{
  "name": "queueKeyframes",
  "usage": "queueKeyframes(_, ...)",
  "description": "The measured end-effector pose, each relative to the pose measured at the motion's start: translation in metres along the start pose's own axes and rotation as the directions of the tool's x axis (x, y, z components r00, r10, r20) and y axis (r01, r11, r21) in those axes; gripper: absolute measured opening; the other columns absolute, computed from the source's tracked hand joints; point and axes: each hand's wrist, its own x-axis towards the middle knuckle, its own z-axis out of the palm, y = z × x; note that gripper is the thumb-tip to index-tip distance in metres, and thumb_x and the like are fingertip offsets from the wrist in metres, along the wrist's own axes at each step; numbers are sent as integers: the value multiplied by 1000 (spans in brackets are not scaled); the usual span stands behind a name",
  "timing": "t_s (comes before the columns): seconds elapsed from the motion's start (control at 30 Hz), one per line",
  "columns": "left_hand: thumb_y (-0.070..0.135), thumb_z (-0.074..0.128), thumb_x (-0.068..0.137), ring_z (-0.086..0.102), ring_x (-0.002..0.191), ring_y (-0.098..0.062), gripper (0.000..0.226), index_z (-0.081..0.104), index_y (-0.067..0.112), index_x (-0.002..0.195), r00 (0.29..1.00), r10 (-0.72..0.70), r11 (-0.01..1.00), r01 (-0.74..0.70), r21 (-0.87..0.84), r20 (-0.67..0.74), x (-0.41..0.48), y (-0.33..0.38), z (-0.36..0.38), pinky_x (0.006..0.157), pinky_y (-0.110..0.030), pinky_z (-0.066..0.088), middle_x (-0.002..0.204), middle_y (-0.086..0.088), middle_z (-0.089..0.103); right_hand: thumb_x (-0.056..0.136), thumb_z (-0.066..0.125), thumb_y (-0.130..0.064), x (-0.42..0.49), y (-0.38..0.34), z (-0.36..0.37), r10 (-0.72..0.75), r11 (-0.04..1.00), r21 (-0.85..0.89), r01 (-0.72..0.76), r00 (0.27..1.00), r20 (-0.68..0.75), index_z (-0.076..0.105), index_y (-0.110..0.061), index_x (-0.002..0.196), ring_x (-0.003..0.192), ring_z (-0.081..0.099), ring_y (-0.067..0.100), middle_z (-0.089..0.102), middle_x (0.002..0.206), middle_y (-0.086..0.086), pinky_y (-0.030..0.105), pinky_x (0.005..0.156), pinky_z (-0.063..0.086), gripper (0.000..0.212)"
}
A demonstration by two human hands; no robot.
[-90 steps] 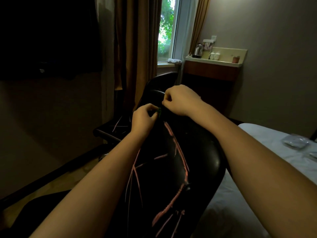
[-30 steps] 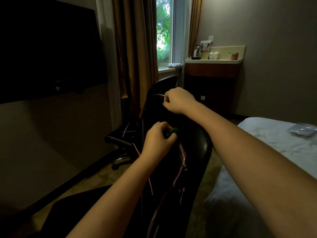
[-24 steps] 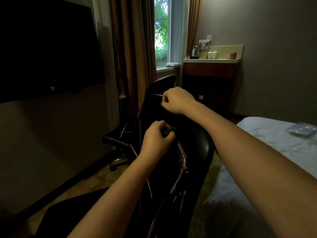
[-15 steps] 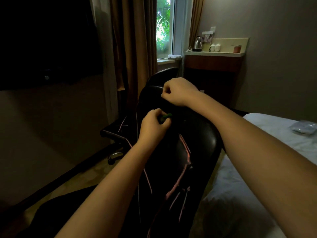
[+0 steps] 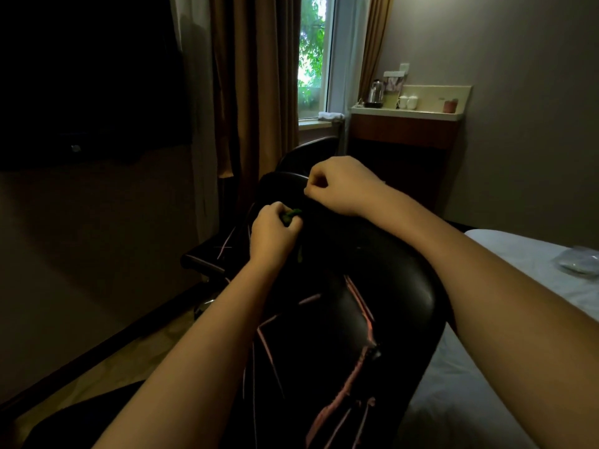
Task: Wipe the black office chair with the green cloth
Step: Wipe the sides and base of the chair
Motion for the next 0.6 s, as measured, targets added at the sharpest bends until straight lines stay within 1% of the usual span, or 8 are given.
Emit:
queueKeyframes(0.1, 21, 63, 92, 58, 89, -18, 8, 59, 15, 95, 999, -29, 1000, 29, 11, -16, 14, -10, 2, 72, -29, 42, 101, -8, 60, 93, 60, -31, 7, 4, 3, -14, 1000, 11, 14, 1000, 6, 69, -21, 92, 84, 58, 10, 61, 85, -9, 22, 64, 40, 13)
queueKeyframes(0.2, 21, 63, 92, 59, 91, -20, 8, 59, 16, 95, 997, -65, 998, 65, -12, -27, 23, -18, 3, 72, -29, 43, 102, -7, 60, 93, 60, -30, 11, 5, 4, -20, 1000, 14, 20, 1000, 18, 69, -22, 91, 84, 57, 10, 59, 83, -10, 24, 68, 41, 12)
queueKeyframes(0.27, 22, 63, 92, 60, 92, -21, 9, 60, 15, 98, 995, -93, 996, 92, -21, -43, 25, -19, 3, 72, -29, 43, 100, -6, 61, 91, 61, -30, 13, 4, 4, -27, 1000, 0, 27, 1000, 2, 71, -19, 90, 84, 59, 12, 62, 84, -7, 28, 72, 45, 15)
queueKeyframes(0.33, 24, 61, 92, 60, 94, -22, 16, 62, 13, 104, 993, -113, 994, 113, 1, -38, 26, -19, 2, 74, -31, 44, 103, -7, 62, 90, 62, -30, 13, 2, 5, -32, 999, -19, 32, 999, -31, 73, -16, 90, 84, 59, 13, 64, 85, -3, 28, 75, 45, 17)
queueKeyframes(0.4, 24, 61, 93, 61, 95, -22, 19, 63, 12, 108, 994, -111, 994, 111, 2, -11, 26, -19, -1, 76, -33, 47, 105, -7, 63, 89, 62, -30, 14, 1, 5, -33, 999, -16, 33, 999, -23, 72, -17, 88, 83, 58, 13, 63, 82, -5, 27, 75, 44, 17)
queueKeyframes(0.47, 23, 61, 93, 61, 93, -21, 18, 64, 11, 107, 995, -102, 995, 102, -17, 7, 26, -18, -4, 77, -33, 49, 100, -5, 64, 91, 62, -31, 13, 1, 3, -29, 1000, -7, 29, 1000, 5, 69, -22, 84, 82, 58, 12, 59, 78, -9, 26, 73, 43, 13)
queueKeyframes(0.53, 22, 61, 94, 61, 87, -17, 16, 64, 12, 106, 995, -96, 995, 96, -24, 9, 24, -16, -5, 73, -30, 49, 94, 1, 62, 91, 61, -31, 10, 2, 3, -27, 1000, -1, 27, 1000, 10, 66, -26, 82, 79, 56, 10, 56, 76, -13, 25, 71, 40, 11)
queueKeyframes(0.6, 23, 60, 94, 56, 78, -10, 17, 64, 13, 107, 996, -85, 996, 85, 7, 6, 21, -14, -4, 66, -27, 44, 91, 5, 57, 92, 61, -31, 8, 1, 2, -23, 1000, -7, 23, 1000, 7, 66, -26, 84, 77, 53, 7, 54, 75, -15, 24, 65, 38, 11)
